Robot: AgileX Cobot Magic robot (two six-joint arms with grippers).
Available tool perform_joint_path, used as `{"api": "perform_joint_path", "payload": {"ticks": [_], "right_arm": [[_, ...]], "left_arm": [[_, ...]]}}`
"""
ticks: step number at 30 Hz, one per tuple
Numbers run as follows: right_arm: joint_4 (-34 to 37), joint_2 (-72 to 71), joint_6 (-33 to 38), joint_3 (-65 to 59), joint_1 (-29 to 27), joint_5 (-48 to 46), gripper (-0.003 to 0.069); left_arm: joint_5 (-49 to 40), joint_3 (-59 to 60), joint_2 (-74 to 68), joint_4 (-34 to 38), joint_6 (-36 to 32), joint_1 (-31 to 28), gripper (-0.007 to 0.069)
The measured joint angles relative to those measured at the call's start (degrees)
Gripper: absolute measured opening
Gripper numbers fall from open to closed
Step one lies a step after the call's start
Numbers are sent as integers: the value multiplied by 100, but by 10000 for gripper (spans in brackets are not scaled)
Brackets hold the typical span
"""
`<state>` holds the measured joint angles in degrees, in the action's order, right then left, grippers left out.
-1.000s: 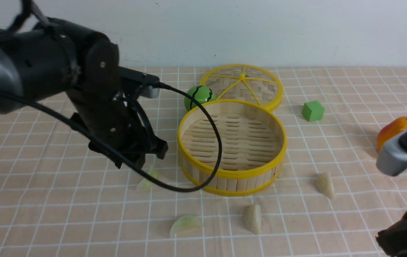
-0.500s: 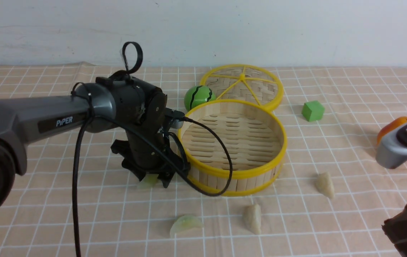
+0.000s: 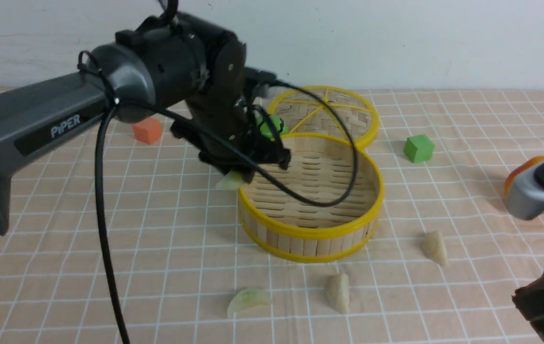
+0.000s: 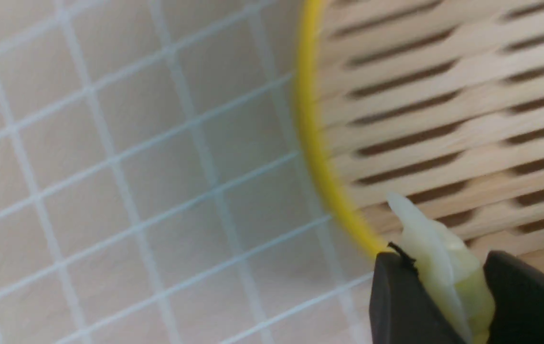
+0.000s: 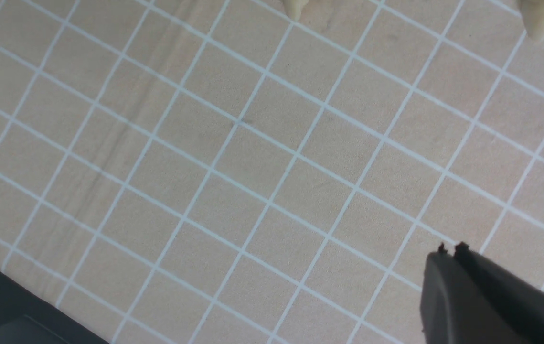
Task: Put the dumplings into the steamer on the table with the brown tablecloth.
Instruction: 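Place the dumpling into the bamboo steamer basket with the left gripper, then reach for and grasp a dumpling on the table with the left gripper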
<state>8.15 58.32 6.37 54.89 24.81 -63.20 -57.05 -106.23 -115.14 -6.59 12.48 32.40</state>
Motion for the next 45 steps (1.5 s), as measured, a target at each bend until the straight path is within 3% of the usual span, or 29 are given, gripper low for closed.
{"api": "perform_joint_path", "payload": {"ticks": [6,12,18,24,27,31,37,41,45], "right_arm": [[5,-535,0,199,0,-428,7],[-10,-1221,0,230,0,-809,12],[-286,-1425,0,237,0,-895,12],[-390,-1425,0,237,0,-895,12],[-402,-1425,0,237,0,-822,12],[-402,-1425,0,231,0,-594,12],[-247,-1425,0,231,0,-200,12],[-101,-1425,0,231,6,-185,13],[-97,-1425,0,231,6,-181,15]], "left_arm": [[324,-1425,-1055,96,721,531,204],[290,-2936,-2525,68,1293,556,204],[172,-3776,-3195,59,1423,550,208],[102,-3820,-3125,-59,1423,550,412],[-256,-3820,-2639,-21,1423,550,594],[-661,-3811,-1945,187,1288,509,654],[-1044,-2755,-181,598,237,428,624],[-1393,-1037,1047,775,-769,447,591],[-1434,314,1522,775,-1317,511,587]]}}
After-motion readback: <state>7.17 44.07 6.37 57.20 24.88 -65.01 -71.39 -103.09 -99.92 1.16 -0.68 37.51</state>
